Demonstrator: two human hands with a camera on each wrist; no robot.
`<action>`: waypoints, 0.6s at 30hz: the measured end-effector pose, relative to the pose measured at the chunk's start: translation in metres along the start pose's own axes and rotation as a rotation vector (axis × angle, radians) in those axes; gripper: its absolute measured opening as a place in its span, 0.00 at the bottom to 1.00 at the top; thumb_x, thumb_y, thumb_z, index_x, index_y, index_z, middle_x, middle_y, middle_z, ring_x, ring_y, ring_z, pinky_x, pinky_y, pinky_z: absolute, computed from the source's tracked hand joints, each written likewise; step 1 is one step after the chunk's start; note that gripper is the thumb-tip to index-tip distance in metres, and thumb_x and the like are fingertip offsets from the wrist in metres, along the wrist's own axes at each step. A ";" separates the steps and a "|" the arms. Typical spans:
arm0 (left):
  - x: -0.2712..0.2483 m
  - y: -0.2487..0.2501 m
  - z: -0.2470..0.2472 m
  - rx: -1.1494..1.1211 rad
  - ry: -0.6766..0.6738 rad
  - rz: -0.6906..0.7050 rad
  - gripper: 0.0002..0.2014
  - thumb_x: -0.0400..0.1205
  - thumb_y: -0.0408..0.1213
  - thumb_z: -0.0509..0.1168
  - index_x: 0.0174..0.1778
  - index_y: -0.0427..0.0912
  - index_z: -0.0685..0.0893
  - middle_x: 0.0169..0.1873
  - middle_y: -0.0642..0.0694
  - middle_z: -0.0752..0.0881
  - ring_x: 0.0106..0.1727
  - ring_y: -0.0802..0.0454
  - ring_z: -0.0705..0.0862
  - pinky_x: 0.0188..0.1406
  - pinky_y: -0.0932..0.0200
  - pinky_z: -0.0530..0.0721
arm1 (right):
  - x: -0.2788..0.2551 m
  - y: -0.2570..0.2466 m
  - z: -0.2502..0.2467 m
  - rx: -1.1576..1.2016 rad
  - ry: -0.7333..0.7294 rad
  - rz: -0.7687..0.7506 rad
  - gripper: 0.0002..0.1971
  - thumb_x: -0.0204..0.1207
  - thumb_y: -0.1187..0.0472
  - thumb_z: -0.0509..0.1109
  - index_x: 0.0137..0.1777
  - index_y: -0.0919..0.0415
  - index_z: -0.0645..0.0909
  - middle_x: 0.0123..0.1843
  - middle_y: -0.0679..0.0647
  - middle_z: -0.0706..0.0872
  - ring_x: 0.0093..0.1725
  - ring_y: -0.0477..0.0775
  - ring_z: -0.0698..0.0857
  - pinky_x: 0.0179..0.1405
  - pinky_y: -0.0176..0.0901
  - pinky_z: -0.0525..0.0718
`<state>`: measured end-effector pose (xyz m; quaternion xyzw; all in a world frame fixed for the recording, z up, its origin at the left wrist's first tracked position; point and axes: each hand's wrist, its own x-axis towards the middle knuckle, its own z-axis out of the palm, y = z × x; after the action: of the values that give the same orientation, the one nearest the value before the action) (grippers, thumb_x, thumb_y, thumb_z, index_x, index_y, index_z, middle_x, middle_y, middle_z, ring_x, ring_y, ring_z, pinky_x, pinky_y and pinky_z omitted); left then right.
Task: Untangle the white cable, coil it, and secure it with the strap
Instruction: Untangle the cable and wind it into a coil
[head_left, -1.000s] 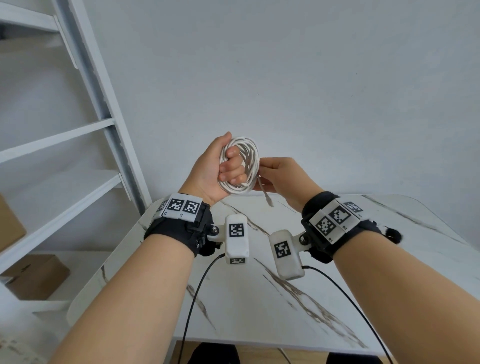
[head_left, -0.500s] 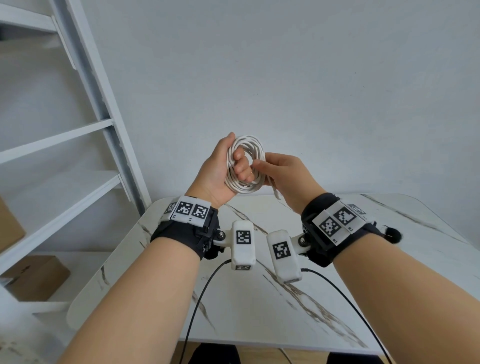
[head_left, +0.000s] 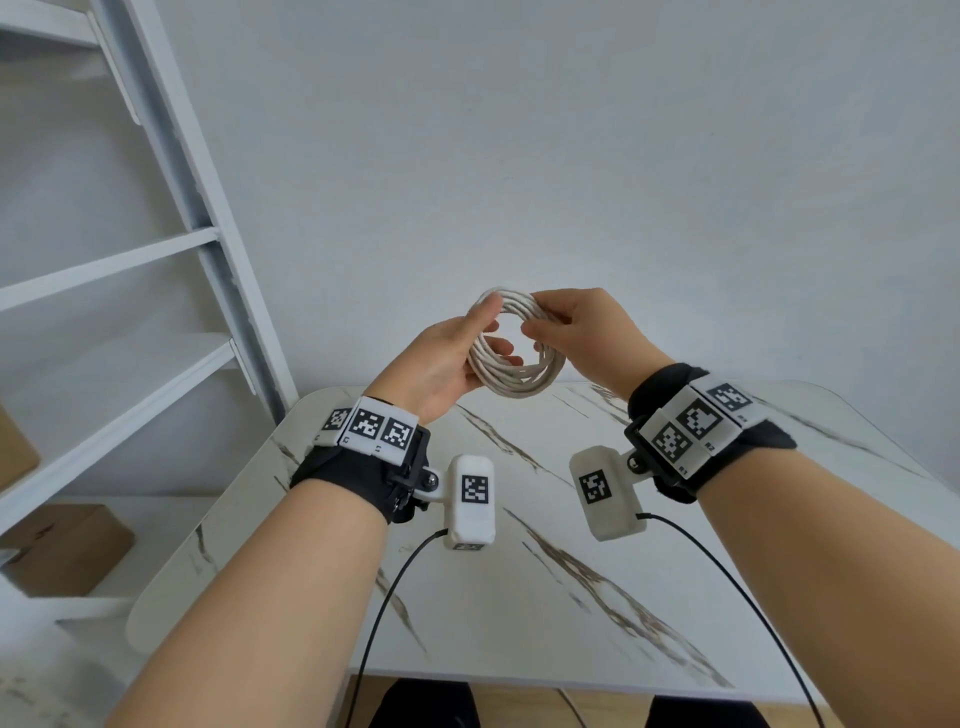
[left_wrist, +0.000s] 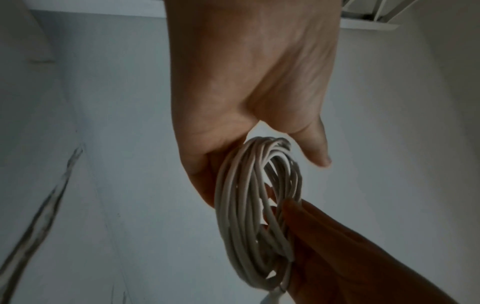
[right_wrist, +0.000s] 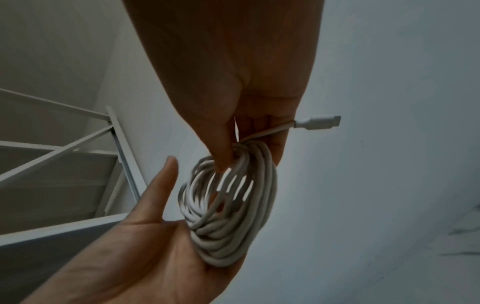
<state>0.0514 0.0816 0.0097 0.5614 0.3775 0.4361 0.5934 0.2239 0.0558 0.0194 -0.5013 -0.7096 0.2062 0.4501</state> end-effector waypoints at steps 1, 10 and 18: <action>0.000 -0.001 -0.001 0.046 0.013 0.012 0.18 0.81 0.51 0.67 0.52 0.37 0.80 0.36 0.44 0.84 0.40 0.48 0.85 0.56 0.49 0.84 | 0.000 0.001 0.000 -0.031 -0.031 -0.004 0.06 0.78 0.65 0.68 0.45 0.67 0.85 0.32 0.59 0.80 0.32 0.49 0.75 0.36 0.42 0.72; 0.006 -0.026 0.004 0.398 0.261 0.115 0.24 0.80 0.59 0.64 0.49 0.36 0.83 0.36 0.49 0.78 0.41 0.51 0.77 0.45 0.58 0.74 | -0.004 0.017 0.016 -0.082 -0.069 0.050 0.06 0.77 0.62 0.68 0.43 0.64 0.84 0.29 0.51 0.80 0.30 0.48 0.74 0.34 0.41 0.71; 0.020 -0.037 0.017 0.273 0.379 0.106 0.22 0.83 0.58 0.60 0.47 0.40 0.77 0.36 0.50 0.75 0.37 0.56 0.74 0.37 0.63 0.71 | 0.003 0.041 0.024 0.029 -0.020 0.144 0.20 0.80 0.60 0.67 0.72 0.55 0.77 0.50 0.47 0.88 0.49 0.48 0.85 0.53 0.43 0.81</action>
<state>0.0772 0.0954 -0.0253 0.5638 0.5076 0.5090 0.4067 0.2249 0.0792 -0.0219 -0.5424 -0.6730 0.2533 0.4344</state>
